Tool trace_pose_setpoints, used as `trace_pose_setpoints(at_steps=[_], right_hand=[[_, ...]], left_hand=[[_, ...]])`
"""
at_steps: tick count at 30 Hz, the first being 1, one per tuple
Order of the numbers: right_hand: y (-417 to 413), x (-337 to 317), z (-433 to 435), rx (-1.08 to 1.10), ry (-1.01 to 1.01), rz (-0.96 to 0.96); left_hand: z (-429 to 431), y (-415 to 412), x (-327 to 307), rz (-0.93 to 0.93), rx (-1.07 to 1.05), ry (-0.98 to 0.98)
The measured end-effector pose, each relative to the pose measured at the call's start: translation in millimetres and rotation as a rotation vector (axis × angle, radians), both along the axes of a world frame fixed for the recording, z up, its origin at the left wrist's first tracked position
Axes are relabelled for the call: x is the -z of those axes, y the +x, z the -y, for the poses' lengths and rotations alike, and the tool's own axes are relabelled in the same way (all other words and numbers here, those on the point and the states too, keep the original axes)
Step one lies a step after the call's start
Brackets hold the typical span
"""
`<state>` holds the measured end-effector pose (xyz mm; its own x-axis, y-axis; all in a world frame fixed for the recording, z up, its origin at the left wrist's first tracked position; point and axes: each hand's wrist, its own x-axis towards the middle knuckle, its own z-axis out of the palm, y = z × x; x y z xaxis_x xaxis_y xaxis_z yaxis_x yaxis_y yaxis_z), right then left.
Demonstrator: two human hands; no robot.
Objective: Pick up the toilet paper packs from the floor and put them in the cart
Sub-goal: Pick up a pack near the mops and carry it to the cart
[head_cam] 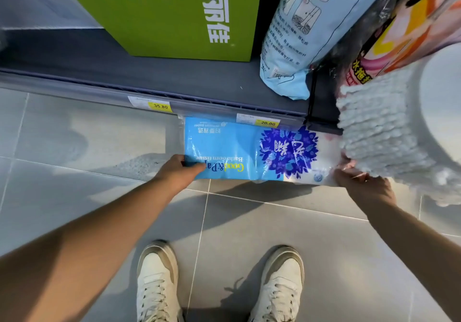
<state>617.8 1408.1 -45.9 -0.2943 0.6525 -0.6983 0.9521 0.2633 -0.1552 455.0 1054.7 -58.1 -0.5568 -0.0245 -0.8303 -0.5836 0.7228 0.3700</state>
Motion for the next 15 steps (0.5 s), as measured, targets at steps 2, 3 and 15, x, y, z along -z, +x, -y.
trace_pose_setpoints(at_steps=[2,3,15], right_hand=[[3,-8,18,-0.033,0.023,-0.087],[10,-7,24,0.002,0.016,-0.111],[53,-2,90,-0.11,-0.089,0.185]], left_hand=[[13,2,3,0.013,-0.043,-0.009],[19,3,3,0.026,-0.086,-0.009],[114,35,-14,0.214,-0.064,-0.012]])
